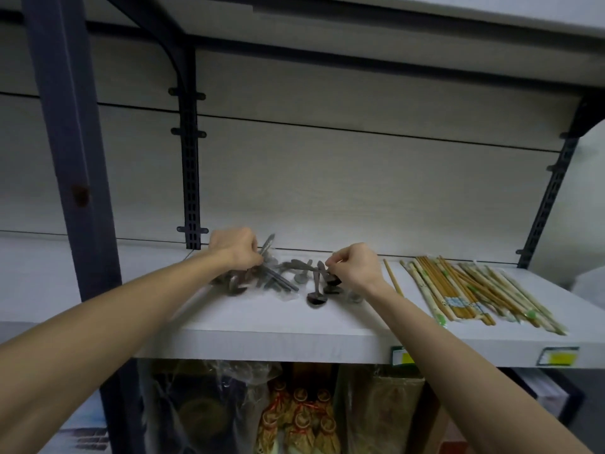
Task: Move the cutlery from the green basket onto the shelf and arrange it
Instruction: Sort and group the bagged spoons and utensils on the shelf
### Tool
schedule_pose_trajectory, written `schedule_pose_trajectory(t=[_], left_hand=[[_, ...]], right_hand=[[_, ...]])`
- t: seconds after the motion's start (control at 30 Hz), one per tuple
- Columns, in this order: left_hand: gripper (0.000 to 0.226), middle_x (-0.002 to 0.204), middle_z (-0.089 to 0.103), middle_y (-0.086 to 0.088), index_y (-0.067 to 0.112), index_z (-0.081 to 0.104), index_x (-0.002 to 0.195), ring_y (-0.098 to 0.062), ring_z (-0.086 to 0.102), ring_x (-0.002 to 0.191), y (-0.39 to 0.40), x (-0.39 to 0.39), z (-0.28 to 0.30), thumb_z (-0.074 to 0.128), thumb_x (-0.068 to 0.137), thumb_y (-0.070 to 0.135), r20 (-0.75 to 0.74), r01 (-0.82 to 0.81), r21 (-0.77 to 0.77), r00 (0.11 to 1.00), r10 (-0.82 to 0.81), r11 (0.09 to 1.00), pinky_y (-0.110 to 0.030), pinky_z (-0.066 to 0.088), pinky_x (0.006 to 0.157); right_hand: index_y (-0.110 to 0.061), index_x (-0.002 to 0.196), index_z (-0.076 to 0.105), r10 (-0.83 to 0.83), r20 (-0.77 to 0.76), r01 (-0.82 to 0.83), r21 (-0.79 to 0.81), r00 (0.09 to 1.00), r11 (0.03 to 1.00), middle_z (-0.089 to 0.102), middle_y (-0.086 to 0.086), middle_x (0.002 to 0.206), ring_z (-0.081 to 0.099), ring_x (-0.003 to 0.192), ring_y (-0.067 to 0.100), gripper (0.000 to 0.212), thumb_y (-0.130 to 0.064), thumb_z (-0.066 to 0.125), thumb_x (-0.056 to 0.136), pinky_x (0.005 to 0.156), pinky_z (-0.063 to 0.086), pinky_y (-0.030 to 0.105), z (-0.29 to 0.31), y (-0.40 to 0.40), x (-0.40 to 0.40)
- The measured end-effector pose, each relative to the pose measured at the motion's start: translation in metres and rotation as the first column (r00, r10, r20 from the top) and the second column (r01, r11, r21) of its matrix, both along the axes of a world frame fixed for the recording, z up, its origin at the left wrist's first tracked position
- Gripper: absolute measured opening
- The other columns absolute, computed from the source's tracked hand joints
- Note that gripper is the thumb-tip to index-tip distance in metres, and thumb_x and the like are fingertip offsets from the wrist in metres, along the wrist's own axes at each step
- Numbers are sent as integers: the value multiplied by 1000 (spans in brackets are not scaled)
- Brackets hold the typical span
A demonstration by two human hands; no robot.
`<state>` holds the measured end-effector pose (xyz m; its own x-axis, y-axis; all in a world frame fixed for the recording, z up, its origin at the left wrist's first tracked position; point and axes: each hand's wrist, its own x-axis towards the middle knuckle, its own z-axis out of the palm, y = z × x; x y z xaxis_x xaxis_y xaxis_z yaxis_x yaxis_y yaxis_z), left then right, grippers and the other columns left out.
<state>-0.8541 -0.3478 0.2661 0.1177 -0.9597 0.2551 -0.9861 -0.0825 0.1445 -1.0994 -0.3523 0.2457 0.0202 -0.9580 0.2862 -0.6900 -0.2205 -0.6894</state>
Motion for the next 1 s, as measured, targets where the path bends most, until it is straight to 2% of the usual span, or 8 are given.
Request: schedule_pose_trajectory(t=[0.1,0.23,0.47,0.57,0.63,0.73,0.83,1.0], left_hand=[[33,75,74,1,18,74,74,-22,70,79,-5,-2,17,76,84,49,-253,45,-9,966,-45,999,-29,47,67],[21,74,76,-2,10,76,78,-13,70,68,-10,-25,28,81,86,28,-617,199,-68,761,-198,978,-28,56,73],[17,73,73,-10,0,77,93,-8,61,50,-18,-75,3,77,90,17,-787,308,59,600,-146,950,-16,47,45],[20,82,76,-17,-4,75,96,-14,64,55,-23,-85,-3,73,93,15,-782,312,99,612,-120,945,-23,52,53],[22,88,76,-22,-6,76,94,-20,63,58,-26,-91,-5,74,92,16,-754,300,115,647,-114,947,-27,51,54],[21,69,75,-9,6,79,78,-20,66,53,-26,-99,-7,76,88,25,-600,250,130,790,-125,959,-27,53,53],[22,67,75,-2,11,79,77,-22,76,69,-25,-102,-9,76,83,32,-442,191,130,890,-116,973,-34,63,68],[27,66,74,2,12,76,80,-19,73,67,-19,-106,-11,74,85,38,-281,182,134,950,-138,974,-28,52,58]], right_hand=[[-12,86,80,9,180,-21,67,984,998,76,3,83,69,77,16,13,-7,68,85,62,46,21,3,-2,-10],[-9,88,78,-15,382,-42,139,924,989,78,9,85,71,67,16,13,-3,66,87,46,41,17,0,-4,-20],[-17,79,76,-10,353,-22,87,935,996,77,6,77,72,75,21,27,-1,56,85,59,49,28,-5,0,-20],[-19,70,73,-27,368,16,32,929,999,76,4,75,73,79,23,33,1,50,83,66,54,33,0,-1,-26],[-20,75,73,-42,369,31,35,928,999,76,3,73,72,76,19,32,0,49,83,60,49,27,1,0,-32],[-18,82,73,-50,390,39,36,919,999,76,1,71,68,72,14,31,0,49,85,55,42,23,-2,1,-40],[-19,79,72,-68,428,63,26,901,998,75,0,68,69,73,15,28,-2,52,87,61,45,29,-4,0,-44],[-17,80,73,-52,521,44,27,852,999,76,8,78,65,62,8,31,3,50,89,55,43,20,-1,3,-44]])
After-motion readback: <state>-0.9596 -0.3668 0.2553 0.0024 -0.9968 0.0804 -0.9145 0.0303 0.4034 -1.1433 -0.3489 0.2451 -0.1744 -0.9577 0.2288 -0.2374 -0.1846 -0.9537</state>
